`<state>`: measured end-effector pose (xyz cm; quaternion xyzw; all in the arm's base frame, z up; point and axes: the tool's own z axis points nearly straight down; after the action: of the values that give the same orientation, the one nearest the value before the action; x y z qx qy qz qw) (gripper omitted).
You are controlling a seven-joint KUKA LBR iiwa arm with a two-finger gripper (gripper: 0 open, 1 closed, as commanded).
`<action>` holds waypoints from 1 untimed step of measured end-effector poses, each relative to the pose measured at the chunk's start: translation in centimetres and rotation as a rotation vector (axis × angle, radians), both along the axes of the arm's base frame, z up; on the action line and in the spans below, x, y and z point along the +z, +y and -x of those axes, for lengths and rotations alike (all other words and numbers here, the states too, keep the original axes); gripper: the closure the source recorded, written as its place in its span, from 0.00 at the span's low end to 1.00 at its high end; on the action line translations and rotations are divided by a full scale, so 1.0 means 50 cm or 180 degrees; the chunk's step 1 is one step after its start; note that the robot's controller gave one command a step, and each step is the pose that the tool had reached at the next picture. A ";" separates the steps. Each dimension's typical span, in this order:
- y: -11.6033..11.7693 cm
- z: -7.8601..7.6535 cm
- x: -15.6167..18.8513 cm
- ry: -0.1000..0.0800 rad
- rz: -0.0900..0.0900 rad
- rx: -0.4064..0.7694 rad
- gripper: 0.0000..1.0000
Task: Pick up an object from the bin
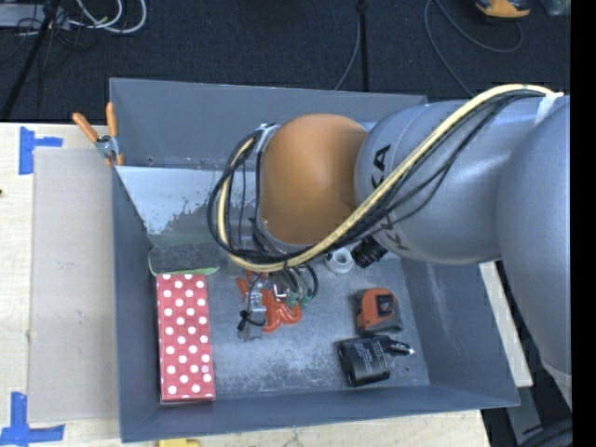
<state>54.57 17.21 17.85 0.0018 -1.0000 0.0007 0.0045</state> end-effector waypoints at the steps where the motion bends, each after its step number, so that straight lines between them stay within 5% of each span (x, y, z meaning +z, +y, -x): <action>1: -0.002 -0.003 0.009 -0.0022 -0.0004 -0.0013 0.00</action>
Offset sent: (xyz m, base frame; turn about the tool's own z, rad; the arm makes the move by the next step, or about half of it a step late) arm 0.0695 -0.0512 -0.0562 -0.0060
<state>54.73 17.13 18.32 -0.0002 -1.0000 0.0001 0.0010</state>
